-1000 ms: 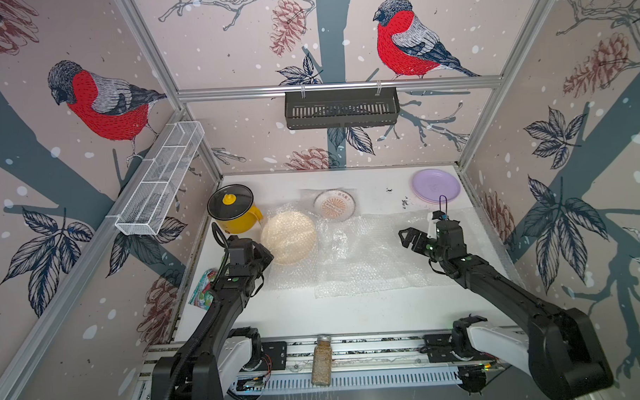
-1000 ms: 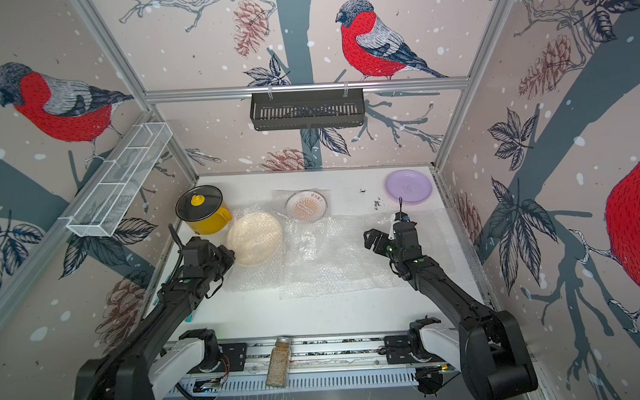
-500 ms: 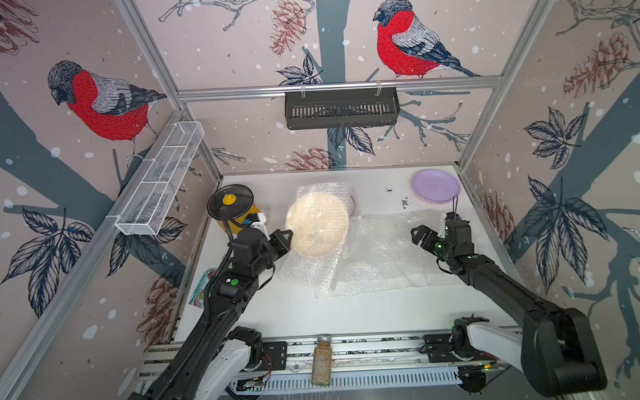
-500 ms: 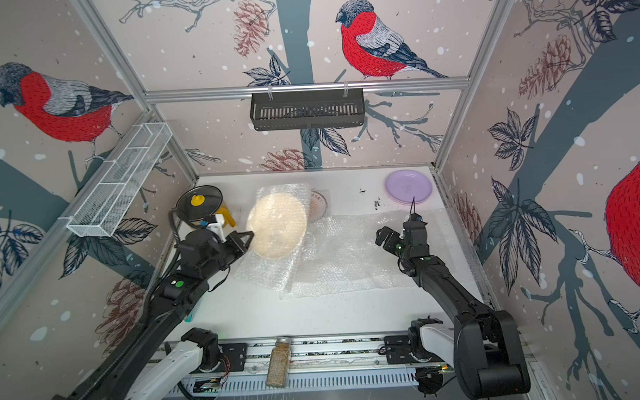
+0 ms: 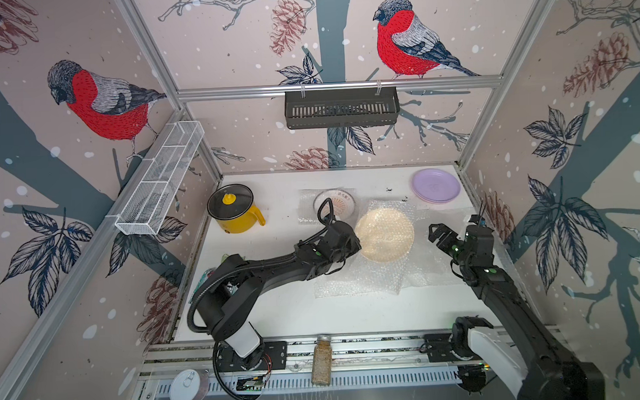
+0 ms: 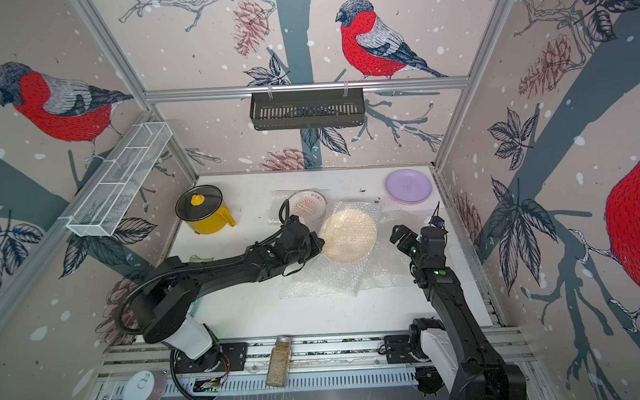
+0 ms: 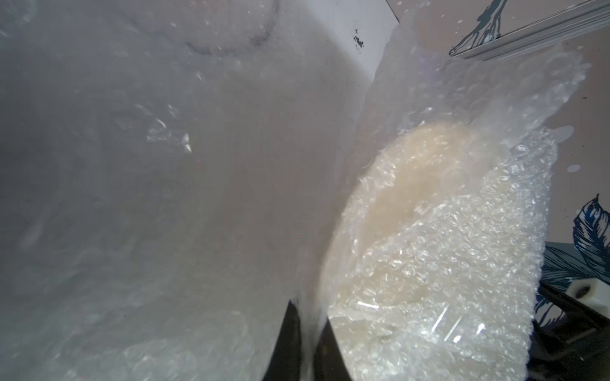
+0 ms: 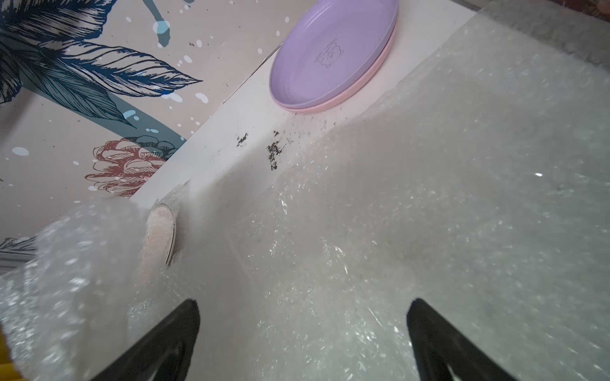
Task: Unpack dinner plates from bubble wrap
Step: Place the bubble wrap at the center of the board.
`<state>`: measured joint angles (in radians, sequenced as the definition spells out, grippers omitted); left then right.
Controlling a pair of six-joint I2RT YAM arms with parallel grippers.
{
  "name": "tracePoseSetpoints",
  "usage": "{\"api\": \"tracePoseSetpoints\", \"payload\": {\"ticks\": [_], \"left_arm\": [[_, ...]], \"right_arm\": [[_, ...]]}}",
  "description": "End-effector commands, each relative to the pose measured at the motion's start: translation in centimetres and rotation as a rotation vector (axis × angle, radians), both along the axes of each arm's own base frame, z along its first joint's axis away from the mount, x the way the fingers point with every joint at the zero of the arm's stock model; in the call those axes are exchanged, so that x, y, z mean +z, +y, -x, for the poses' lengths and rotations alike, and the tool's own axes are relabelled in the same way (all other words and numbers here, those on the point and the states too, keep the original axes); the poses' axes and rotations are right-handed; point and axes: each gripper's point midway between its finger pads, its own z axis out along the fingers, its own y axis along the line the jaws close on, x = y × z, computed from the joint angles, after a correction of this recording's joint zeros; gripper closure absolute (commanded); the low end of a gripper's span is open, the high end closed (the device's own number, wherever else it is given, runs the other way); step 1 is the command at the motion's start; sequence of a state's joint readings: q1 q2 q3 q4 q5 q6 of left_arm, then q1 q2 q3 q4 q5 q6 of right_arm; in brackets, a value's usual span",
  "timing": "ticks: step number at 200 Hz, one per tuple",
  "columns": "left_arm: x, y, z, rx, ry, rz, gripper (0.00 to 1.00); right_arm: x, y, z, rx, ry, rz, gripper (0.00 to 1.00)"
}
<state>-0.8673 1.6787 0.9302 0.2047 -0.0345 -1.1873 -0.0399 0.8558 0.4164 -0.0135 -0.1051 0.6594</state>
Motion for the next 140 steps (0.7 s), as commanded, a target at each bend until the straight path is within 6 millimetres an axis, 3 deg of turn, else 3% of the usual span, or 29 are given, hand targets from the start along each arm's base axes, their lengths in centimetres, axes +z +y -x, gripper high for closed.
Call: {"api": "tracePoseSetpoints", "payload": {"ticks": [1, 21, 25, 49, 83, 118, 140], "left_arm": [[0.6, -1.3, -1.9, 0.111, -0.014, 0.085, 1.00], [-2.1, -1.5, -1.9, 0.144, 0.035, 0.041, 1.00], [-1.5, -2.1, -2.4, 0.149, 0.025, 0.055, 1.00], [-3.8, -2.5, -2.5, 0.181, 0.073, 0.033, 1.00], [-5.1, -3.2, -2.5, 0.182, 0.100, 0.013, 1.00], [-4.4, -3.2, -1.9, 0.155, 0.096, 0.048, 0.62], [-2.4, -3.2, -1.5, 0.130, 0.064, 0.079, 0.49]], "right_arm": [[0.3, -0.3, 0.1, -0.019, -0.021, 0.009, 0.01], [0.3, 0.3, -0.1, 0.003, -0.023, 0.014, 0.01], [0.2, 0.5, -0.2, 0.008, -0.020, 0.016, 0.01], [0.0, 1.3, -0.4, 0.038, -0.004, 0.021, 0.01], [-0.6, 2.2, -0.8, 0.071, 0.023, 0.026, 0.01], [-0.7, 2.5, -0.9, 0.082, 0.033, 0.036, 0.01], [-0.7, 2.7, -0.9, 0.082, 0.032, 0.044, 0.01]]}}
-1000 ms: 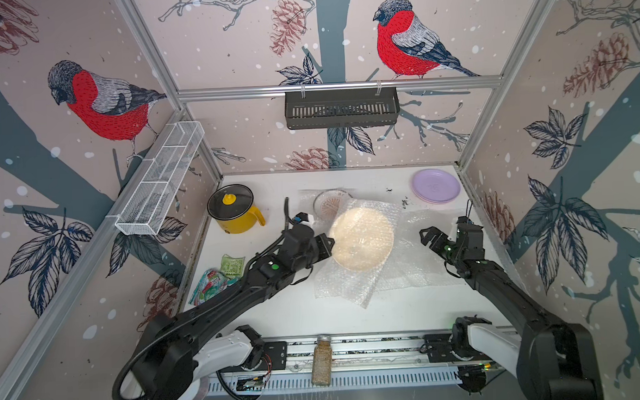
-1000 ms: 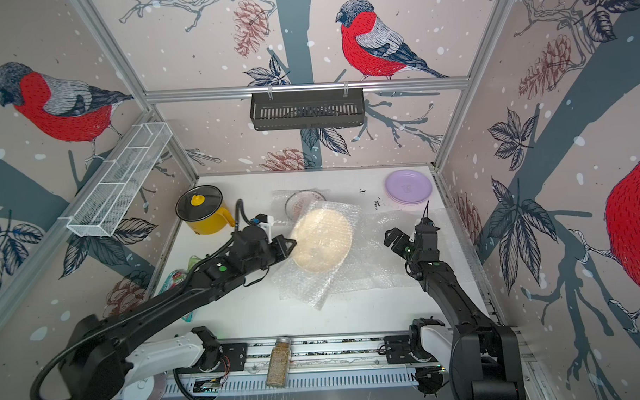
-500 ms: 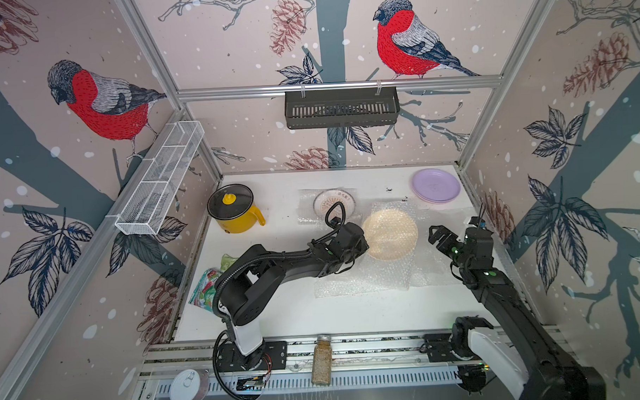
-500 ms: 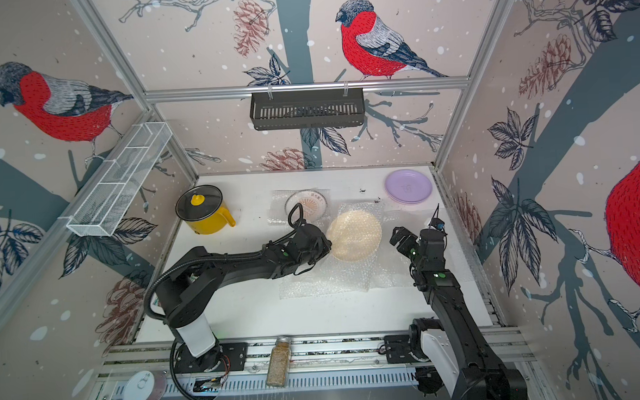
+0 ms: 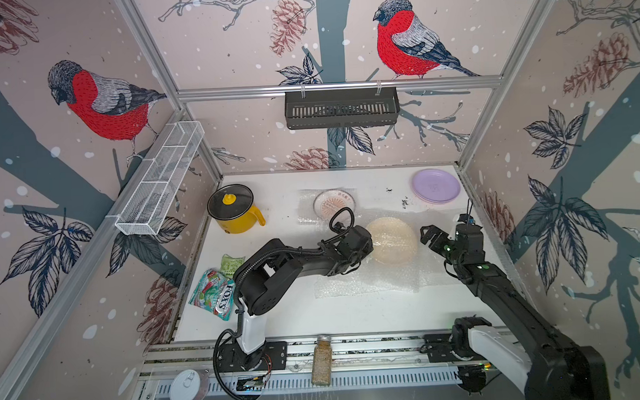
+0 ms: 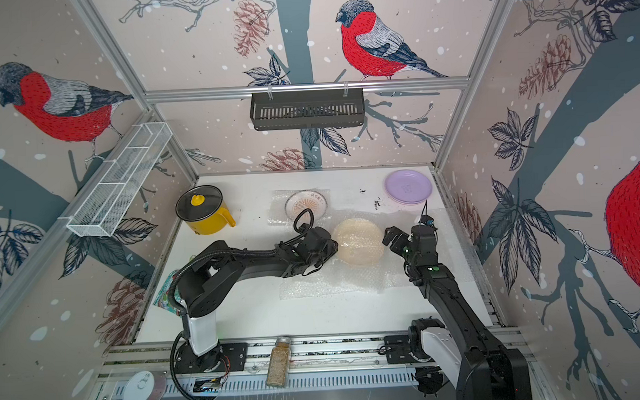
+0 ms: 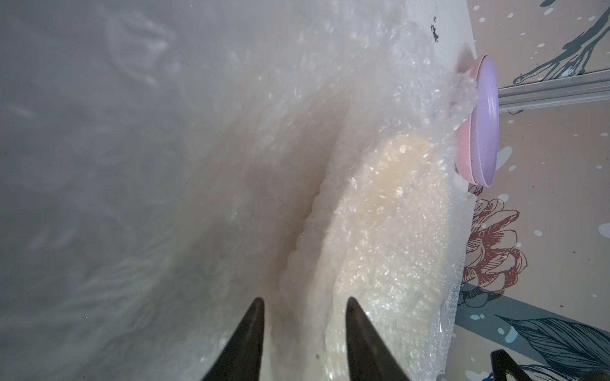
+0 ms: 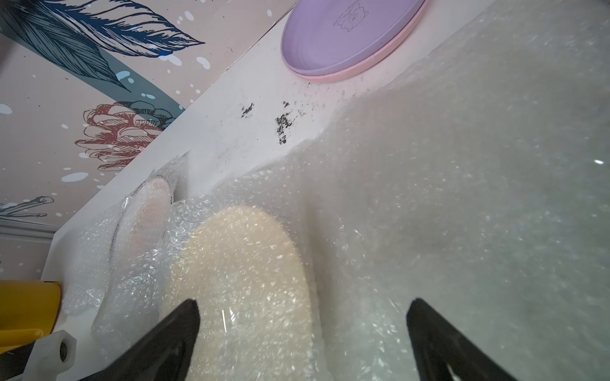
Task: Unpack dinner plates from bubble wrap
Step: Place the bubble wrap at the center of the board, then unwrap the bubble wrap.
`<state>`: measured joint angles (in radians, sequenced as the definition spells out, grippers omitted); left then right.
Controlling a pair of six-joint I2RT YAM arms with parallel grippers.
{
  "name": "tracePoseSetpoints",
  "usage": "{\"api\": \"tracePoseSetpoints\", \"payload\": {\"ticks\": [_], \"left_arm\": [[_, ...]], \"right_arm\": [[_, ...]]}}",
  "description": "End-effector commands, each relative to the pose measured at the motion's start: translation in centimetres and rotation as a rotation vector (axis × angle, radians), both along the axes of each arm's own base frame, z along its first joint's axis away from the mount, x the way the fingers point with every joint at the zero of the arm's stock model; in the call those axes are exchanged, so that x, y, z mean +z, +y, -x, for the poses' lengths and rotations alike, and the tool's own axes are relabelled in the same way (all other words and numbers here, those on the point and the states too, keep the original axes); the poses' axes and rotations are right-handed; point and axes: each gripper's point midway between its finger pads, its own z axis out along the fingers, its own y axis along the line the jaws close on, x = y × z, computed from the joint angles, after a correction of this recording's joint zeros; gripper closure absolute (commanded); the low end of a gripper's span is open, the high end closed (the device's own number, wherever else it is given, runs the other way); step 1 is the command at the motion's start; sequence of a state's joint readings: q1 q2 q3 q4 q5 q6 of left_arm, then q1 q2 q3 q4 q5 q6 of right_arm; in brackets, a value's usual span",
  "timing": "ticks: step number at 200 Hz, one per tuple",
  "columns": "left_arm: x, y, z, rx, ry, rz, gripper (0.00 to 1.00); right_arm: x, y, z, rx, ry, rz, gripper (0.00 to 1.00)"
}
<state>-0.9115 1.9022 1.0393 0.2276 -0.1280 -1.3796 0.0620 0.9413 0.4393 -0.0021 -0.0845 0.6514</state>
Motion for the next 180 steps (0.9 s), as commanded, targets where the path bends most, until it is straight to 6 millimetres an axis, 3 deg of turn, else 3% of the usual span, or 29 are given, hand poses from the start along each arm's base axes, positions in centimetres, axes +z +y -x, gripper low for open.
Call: {"api": "tracePoseSetpoints", "payload": {"ticks": [1, 15, 32, 60, 94, 180], "left_arm": [[3.0, -0.7, -0.2, -0.013, -0.061, 0.078, 0.49], [4.9, -0.9, 0.1, -0.046, -0.093, 0.112, 0.45], [5.7, 0.2, 1.3, -0.088, -0.134, 0.104, 0.39], [6.7, 1.4, 2.0, -0.189, -0.227, 0.035, 0.14], [5.3, 0.7, 1.9, -0.435, -0.245, 0.069, 0.04], [0.6, 7.5, 2.9, -0.394, -0.223, -0.045, 0.02]], "right_arm": [[0.5, -0.1, -0.3, -0.005, -0.018, 0.025, 0.01], [0.7, 0.0, -0.3, 0.002, -0.021, 0.029, 0.01], [1.0, 0.4, -0.4, 0.014, -0.030, 0.033, 0.01], [1.3, 1.7, -0.5, 0.066, -0.043, 0.029, 0.01], [2.0, 3.4, -0.6, 0.139, -0.080, 0.019, 0.01], [2.5, 6.5, -0.5, 0.248, -0.124, 0.033, 0.01]]}}
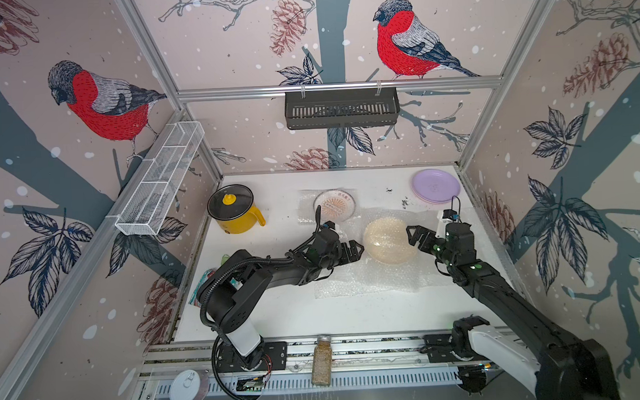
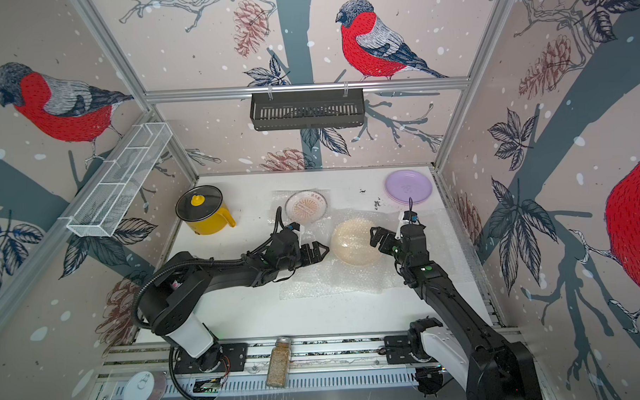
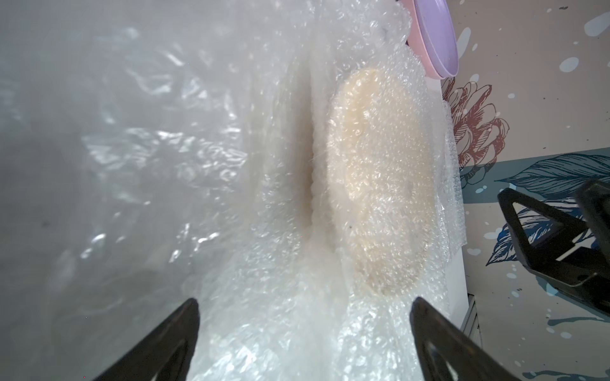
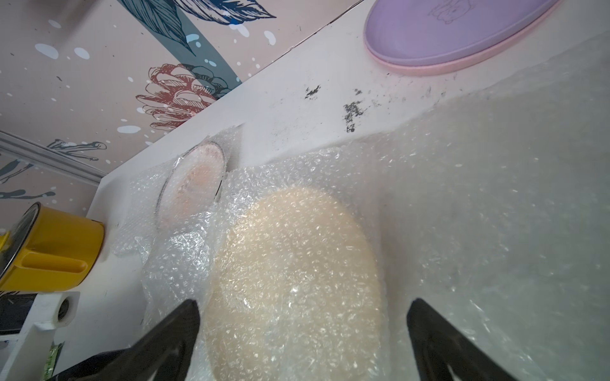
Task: Unpack dinner plates from bubble wrap
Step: Unwrap the bubble wrap.
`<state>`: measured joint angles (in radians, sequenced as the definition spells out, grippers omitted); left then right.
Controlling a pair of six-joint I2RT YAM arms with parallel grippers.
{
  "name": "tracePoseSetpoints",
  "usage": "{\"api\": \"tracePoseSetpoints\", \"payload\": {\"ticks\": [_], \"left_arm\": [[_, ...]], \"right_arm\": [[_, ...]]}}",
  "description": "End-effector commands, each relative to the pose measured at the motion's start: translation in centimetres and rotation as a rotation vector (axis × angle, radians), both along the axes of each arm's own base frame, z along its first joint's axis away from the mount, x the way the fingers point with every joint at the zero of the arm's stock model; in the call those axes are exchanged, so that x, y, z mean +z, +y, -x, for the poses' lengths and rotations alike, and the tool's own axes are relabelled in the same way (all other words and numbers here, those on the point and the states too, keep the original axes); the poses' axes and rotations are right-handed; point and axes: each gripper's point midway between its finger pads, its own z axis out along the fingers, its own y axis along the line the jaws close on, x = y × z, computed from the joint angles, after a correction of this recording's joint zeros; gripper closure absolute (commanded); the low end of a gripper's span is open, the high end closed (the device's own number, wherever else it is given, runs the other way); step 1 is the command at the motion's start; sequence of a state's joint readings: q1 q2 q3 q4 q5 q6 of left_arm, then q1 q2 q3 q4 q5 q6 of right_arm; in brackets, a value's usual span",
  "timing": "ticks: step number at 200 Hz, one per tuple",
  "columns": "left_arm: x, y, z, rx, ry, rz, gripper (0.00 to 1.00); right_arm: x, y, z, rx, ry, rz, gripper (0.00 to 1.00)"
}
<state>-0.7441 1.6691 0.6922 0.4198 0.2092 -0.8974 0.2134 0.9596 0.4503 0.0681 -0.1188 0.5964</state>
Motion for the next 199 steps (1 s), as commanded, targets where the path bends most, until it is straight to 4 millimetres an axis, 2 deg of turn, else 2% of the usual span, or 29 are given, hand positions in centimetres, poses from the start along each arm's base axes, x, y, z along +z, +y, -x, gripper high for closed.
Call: {"api": "tracePoseSetpoints", "payload": {"ticks": [1, 60, 88, 100, 116, 128, 144, 153, 167, 172, 186, 199], "left_arm": [[-0.1, 1.4, -0.1, 0.001, -0.037, 0.003, 0.02], [-3.6, 7.8, 1.4, 0.095, 0.052, -0.053, 0.03], [-4.1, 10.7, 2.3, 0.141, 0.071, -0.047, 0.02], [-3.8, 11.2, 2.6, 0.141, 0.065, -0.047, 0.02], [-2.4, 11.1, 2.8, 0.102, 0.022, -0.043, 0.03], [-0.4, 10.4, 3.0, 0.048, -0.039, -0.015, 0.04], [2.6, 8.9, 3.6, -0.047, -0.156, -0.011, 0.05], [3.7, 8.1, 4.0, -0.096, -0.222, -0.050, 0.05], [4.3, 6.8, 4.7, -0.160, -0.300, -0.139, 0.04], [4.4, 6.2, 4.8, -0.184, -0.322, -0.160, 0.05], [4.0, 4.8, 4.8, -0.234, -0.364, -0.243, 0.05], [3.2, 4.4, 4.2, -0.239, -0.389, -0.335, 0.05]], "right_arm": [[1.0, 1.0, -0.4, 0.040, -0.053, 0.011, 0.01], [0.7, 4.7, -0.4, 0.132, -0.043, 0.091, 0.01], [0.4, 7.5, 0.0, 0.216, -0.034, 0.112, 0.01], [0.2, 8.8, 0.1, 0.250, -0.024, 0.128, 0.01], [-0.2, 10.4, 0.5, 0.295, -0.014, 0.155, 0.01], [-0.5, 11.6, 0.7, 0.328, -0.001, 0.165, 0.00], [-0.7, 13.4, 1.1, 0.382, 0.010, 0.162, 0.05], [-1.8, 14.2, 1.2, 0.409, 0.040, 0.173, 0.09], [-3.0, 14.8, 1.2, 0.420, 0.078, 0.191, 0.16], [-3.4, 14.9, 1.1, 0.420, 0.094, 0.197, 0.22], [-4.5, 15.1, 0.8, 0.426, 0.132, 0.219, 0.36], [-5.2, 15.2, 0.7, 0.432, 0.156, 0.226, 0.45]]}}
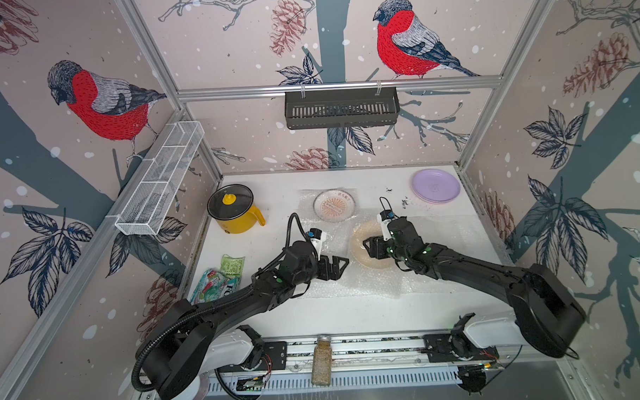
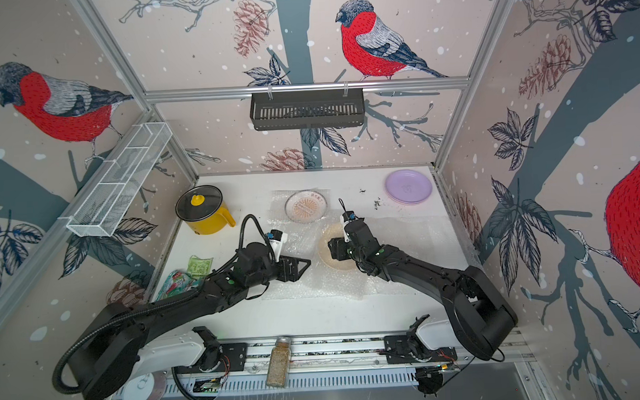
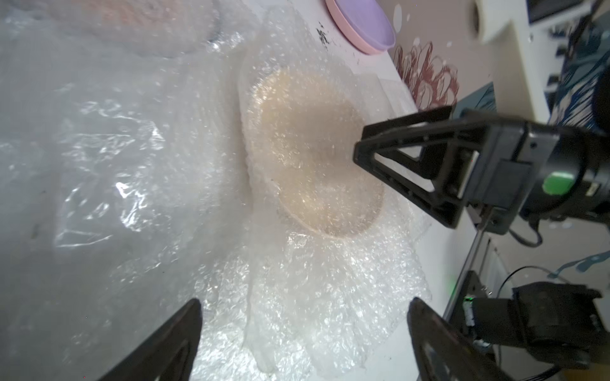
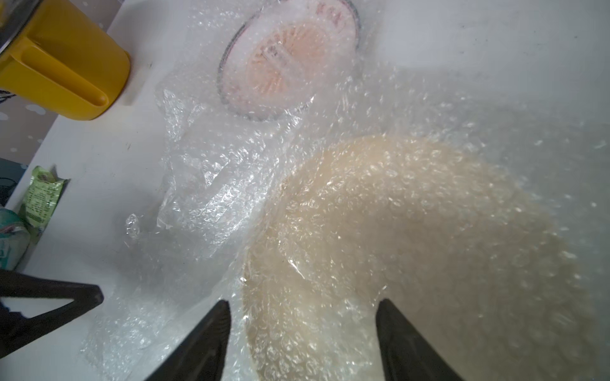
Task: Unpack dinner plates from bubble wrap
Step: Unwrap the bubble wrap.
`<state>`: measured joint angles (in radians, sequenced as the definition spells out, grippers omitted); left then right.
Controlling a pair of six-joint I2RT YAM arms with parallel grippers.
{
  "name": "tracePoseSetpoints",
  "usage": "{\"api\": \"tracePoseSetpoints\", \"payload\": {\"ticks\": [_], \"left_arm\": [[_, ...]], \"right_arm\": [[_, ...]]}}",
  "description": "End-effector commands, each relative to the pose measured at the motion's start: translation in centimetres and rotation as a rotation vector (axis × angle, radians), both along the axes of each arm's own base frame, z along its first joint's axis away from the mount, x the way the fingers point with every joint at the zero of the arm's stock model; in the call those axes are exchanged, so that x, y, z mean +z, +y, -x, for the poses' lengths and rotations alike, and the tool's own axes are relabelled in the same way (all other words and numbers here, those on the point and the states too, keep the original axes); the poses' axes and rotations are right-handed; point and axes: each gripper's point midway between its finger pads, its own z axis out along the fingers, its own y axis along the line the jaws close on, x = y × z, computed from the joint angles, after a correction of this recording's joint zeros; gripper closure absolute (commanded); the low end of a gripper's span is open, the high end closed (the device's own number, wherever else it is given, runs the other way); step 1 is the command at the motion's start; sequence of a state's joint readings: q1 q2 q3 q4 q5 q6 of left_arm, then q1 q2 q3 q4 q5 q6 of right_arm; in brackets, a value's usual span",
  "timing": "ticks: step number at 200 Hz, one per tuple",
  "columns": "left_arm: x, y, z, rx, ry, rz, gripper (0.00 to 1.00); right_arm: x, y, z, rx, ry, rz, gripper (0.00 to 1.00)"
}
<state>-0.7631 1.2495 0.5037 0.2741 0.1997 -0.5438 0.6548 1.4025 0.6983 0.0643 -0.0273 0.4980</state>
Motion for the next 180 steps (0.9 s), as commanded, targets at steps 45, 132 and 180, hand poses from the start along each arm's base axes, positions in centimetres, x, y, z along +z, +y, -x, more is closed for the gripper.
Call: {"api": "tracePoseSetpoints", "payload": {"ticks": [45, 132, 180], "left_arm": [[-4.7, -0.5, -4.6, 0.070, -0.092, -0.378, 0.22], [-6.9, 0.5, -7.2, 0.205, -0.066, -0.500, 0.57], [-6.6, -1.4, -6.9, 0.133, -0.067, -0.433, 0.64]], "right_arm": [[-2.5, 0.3, -0.2, 0.002, 0.081, 0.048, 0.48], [-4.4, 0.1, -0.6, -0.008, 0.139, 0.088, 0.52], [-4.7, 0.1, -0.6, -0.009, 0.147, 0.088, 0.52]]}}
